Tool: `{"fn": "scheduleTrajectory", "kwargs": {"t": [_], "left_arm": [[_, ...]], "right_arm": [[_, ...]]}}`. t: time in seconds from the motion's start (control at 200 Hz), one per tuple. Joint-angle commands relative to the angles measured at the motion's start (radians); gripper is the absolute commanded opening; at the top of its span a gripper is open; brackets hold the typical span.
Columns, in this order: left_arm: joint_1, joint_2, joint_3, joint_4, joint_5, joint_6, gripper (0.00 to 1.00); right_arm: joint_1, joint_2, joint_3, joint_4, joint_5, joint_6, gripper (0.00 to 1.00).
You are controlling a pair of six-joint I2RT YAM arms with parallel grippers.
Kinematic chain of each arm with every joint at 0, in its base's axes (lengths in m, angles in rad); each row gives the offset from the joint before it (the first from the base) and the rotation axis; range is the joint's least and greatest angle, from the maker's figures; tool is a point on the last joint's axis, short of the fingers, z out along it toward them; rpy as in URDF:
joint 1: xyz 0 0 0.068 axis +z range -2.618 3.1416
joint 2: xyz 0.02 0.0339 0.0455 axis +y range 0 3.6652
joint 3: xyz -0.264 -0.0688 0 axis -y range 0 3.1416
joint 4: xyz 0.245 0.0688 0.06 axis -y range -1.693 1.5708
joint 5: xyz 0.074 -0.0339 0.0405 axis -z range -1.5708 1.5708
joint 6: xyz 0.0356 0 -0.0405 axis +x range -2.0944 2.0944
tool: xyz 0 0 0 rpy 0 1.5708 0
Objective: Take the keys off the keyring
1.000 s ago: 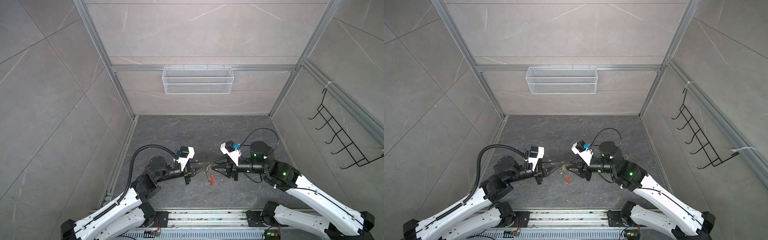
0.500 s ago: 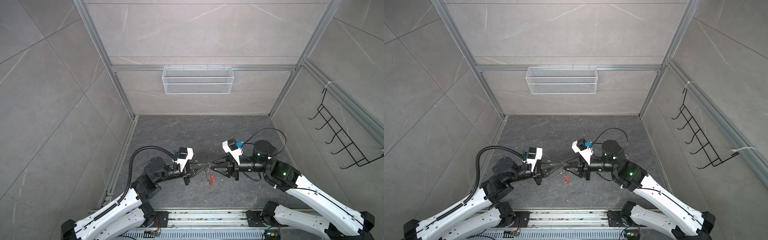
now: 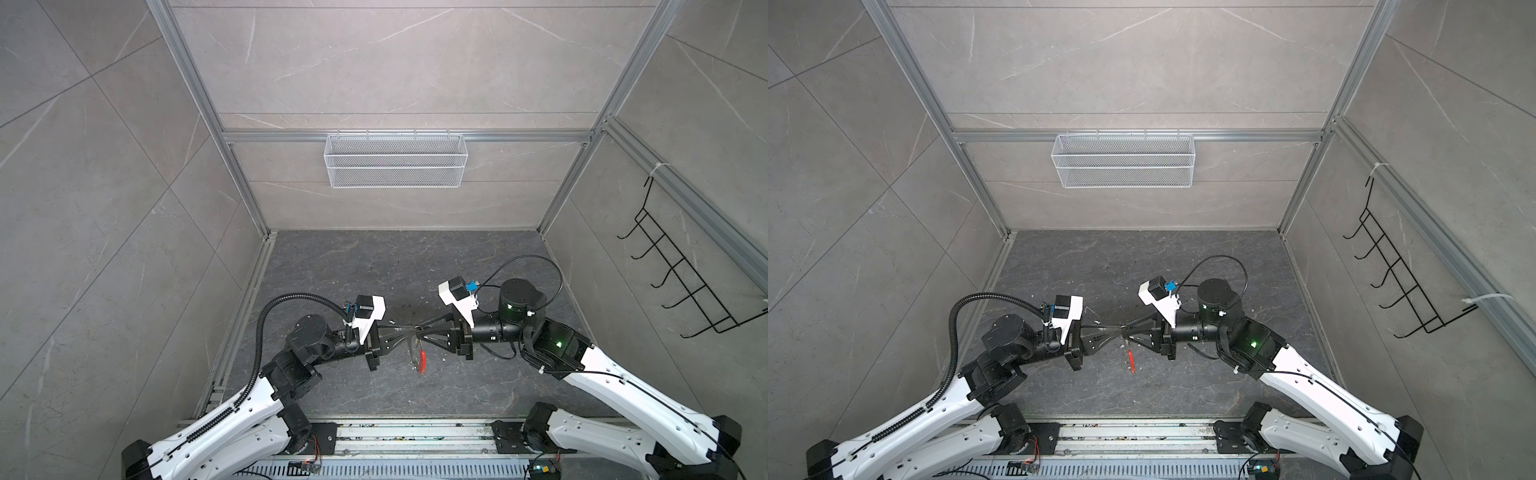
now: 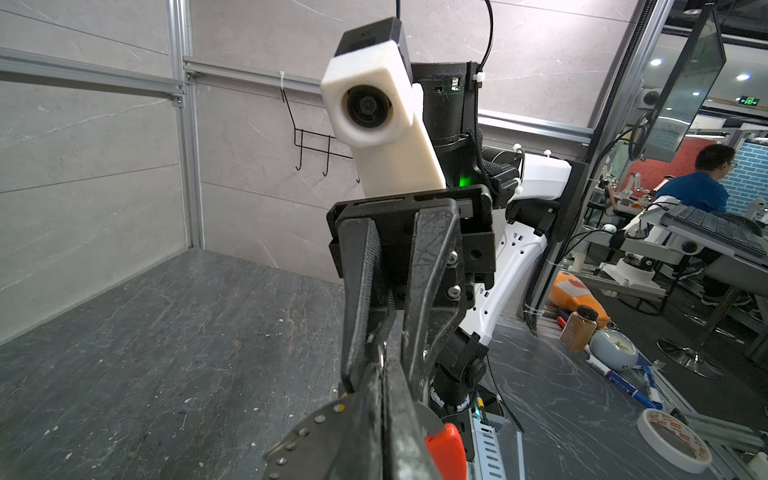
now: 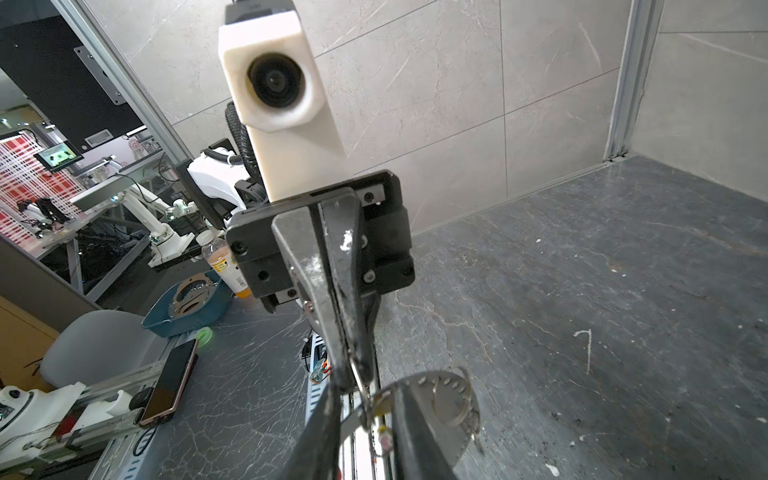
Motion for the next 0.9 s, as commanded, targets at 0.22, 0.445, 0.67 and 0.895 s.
{"fn": "scheduleTrajectory", "kwargs": {"t": [0.22, 0.445, 0.67, 0.895], "left_arm": [[0.002, -0.004, 0.007, 0.056, -0.014, -0.005, 0.00], [0.002, -0.017, 0.039, -0.049, -0.071, -0.025, 0.32], [0.002, 0.007, 0.098, -0.183, -0.020, -0.041, 0.39], [0.002, 0.048, 0.119, -0.194, 0.092, -0.044, 0.35]], "right_arm": [[0.005, -0.007, -0.017, 0.023, -0.022, 0.017, 0.00], [0.007, -0.004, 0.073, -0.186, 0.058, -0.037, 0.00], [0.005, 0.074, 0.254, -0.546, 0.121, -0.168, 0.00], [0.005, 0.125, 0.331, -0.669, 0.115, -0.225, 0.00]]}}
